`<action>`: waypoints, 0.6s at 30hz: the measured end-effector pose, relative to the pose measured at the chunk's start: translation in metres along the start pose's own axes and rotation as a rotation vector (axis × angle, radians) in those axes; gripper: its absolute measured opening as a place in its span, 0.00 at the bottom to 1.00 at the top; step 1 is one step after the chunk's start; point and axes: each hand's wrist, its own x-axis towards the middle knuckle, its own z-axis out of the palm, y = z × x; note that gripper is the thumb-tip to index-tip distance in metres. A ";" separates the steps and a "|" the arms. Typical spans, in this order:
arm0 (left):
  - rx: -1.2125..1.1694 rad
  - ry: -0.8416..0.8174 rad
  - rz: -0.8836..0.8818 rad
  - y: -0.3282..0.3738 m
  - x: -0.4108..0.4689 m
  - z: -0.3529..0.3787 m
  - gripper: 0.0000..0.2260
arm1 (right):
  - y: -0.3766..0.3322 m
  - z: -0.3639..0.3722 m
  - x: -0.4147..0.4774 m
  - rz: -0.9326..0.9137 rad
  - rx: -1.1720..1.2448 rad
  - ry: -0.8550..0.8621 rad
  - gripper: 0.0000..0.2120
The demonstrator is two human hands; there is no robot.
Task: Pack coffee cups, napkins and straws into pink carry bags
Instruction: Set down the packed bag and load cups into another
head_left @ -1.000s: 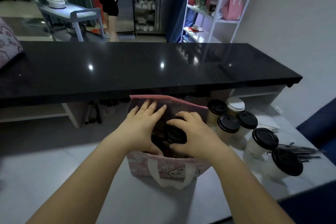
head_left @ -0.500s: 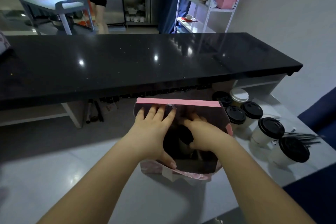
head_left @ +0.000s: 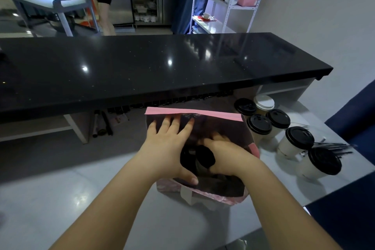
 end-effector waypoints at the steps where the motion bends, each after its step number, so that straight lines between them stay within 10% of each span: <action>1: -0.002 -0.006 -0.005 0.000 0.000 0.000 0.62 | 0.000 0.003 0.000 -0.004 -0.005 -0.006 0.35; 18: -0.052 0.046 -0.026 0.005 -0.007 0.004 0.60 | 0.018 0.040 0.009 -0.079 -0.117 -0.044 0.34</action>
